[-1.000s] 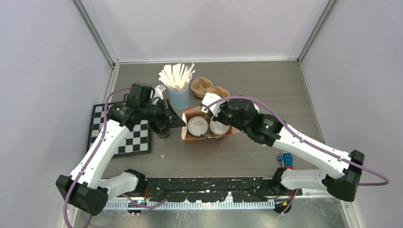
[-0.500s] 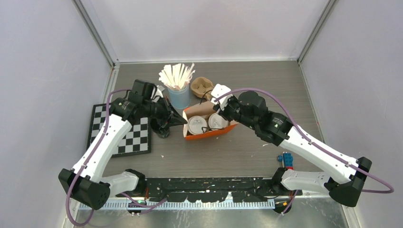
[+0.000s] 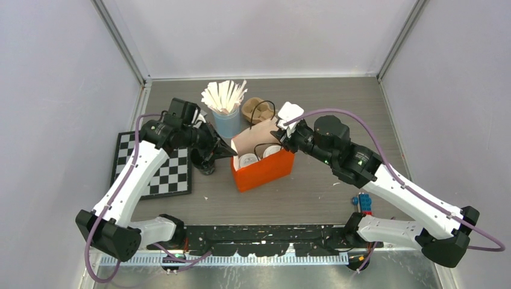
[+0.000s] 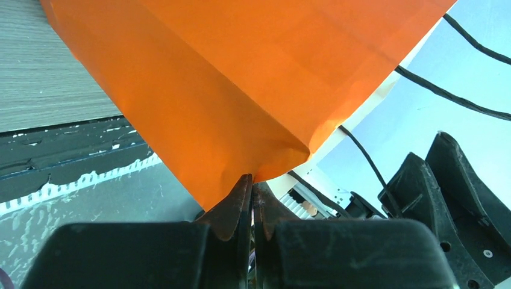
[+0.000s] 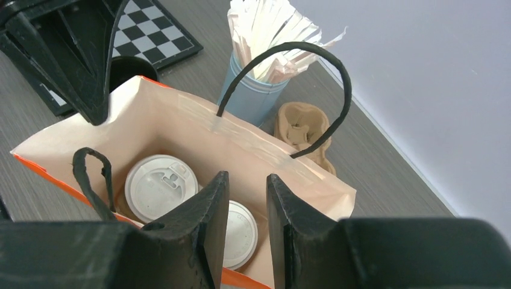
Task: Pack the takeout coffee
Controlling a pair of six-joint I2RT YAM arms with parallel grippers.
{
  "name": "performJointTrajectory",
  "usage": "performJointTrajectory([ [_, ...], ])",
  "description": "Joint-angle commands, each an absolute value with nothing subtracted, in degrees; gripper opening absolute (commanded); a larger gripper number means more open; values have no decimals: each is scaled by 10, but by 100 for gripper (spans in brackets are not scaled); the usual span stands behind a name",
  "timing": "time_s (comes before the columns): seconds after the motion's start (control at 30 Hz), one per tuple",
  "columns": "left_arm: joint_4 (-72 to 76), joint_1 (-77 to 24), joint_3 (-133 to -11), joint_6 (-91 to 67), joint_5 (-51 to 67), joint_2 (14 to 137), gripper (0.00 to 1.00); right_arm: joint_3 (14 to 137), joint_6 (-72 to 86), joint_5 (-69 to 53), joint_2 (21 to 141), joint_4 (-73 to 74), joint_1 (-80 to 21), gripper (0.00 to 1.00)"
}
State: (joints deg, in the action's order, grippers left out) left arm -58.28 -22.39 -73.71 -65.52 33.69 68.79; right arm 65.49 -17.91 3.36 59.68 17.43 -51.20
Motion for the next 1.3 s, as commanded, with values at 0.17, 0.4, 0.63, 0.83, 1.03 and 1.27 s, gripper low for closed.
performJointTrajectory([
  [0.17, -613, -224, -768, -664, 301, 690, 17, 685, -155, 83, 581, 124, -509, 35],
  [0.4, -634, -218, -788, -649, 252, 681, 34, 690, -105, 129, 570, 124, -510, 38],
  [0.63, -634, -208, -857, -552, 164, 682, 71, 750, 4, 222, 579, 207, -509, 60],
  [0.83, -651, -202, -1032, -399, 130, 804, 100, 818, 130, 308, 584, 336, -509, 92],
  [1.03, -627, -185, -1201, -302, 82, 925, 100, 822, 198, 335, 548, 415, -510, 93],
  [1.27, -592, -183, -1405, -263, 79, 1121, 93, 780, 240, 334, 486, 476, -510, 90],
])
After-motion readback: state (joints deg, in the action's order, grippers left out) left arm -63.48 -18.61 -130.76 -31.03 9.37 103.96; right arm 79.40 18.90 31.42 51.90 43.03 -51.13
